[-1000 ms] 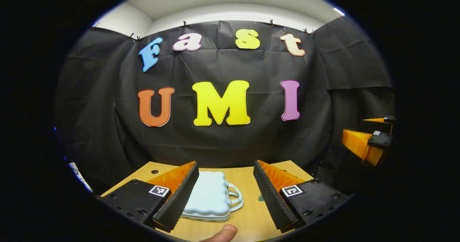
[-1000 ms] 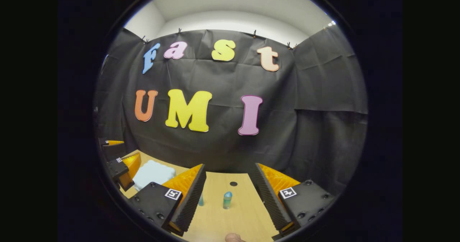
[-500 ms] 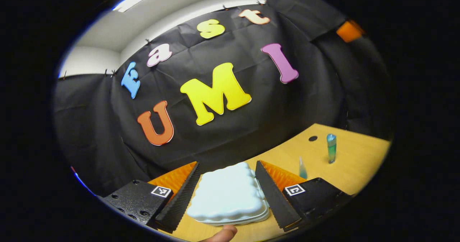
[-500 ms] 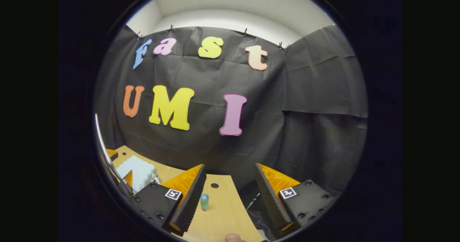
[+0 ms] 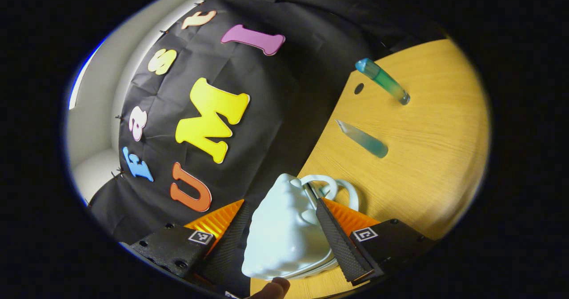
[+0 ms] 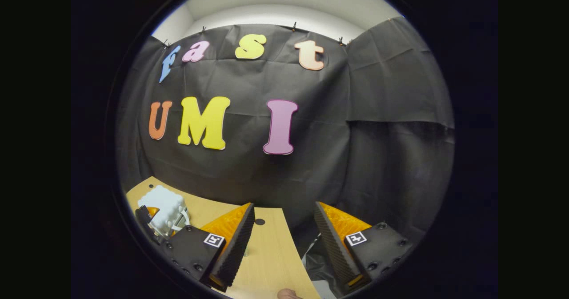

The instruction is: First open the suitcase, pack the skin care products into it, and then close the suitcase.

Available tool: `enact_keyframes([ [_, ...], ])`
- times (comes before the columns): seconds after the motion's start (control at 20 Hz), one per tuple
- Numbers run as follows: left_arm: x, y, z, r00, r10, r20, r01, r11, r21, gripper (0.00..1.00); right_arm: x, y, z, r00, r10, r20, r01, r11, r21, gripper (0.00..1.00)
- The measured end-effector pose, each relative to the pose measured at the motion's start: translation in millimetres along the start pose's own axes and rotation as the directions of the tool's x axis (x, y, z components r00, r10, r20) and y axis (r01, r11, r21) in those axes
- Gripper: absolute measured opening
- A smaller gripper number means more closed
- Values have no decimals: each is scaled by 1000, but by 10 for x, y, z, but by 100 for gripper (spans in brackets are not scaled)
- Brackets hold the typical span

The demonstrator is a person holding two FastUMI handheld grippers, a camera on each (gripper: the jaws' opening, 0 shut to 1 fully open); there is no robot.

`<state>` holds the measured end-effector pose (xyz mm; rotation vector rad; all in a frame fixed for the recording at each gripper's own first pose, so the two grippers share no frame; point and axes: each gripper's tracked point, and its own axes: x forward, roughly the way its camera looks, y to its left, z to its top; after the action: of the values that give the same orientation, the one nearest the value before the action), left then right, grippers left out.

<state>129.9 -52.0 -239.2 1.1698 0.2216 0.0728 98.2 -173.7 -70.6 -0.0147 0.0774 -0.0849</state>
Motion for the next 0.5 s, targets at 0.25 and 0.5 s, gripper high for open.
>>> enact_keyframes([
  [0.25,349,-191,-91,996,-10,-87,24,987,160,97,254,-212,-231,999,26,-36,-25,999,38,80],
  [0.5,602,-326,-70,996,-13,-91,39,953,301,96,378,-378,-381,997,33,-63,-31,999,28,80],
])
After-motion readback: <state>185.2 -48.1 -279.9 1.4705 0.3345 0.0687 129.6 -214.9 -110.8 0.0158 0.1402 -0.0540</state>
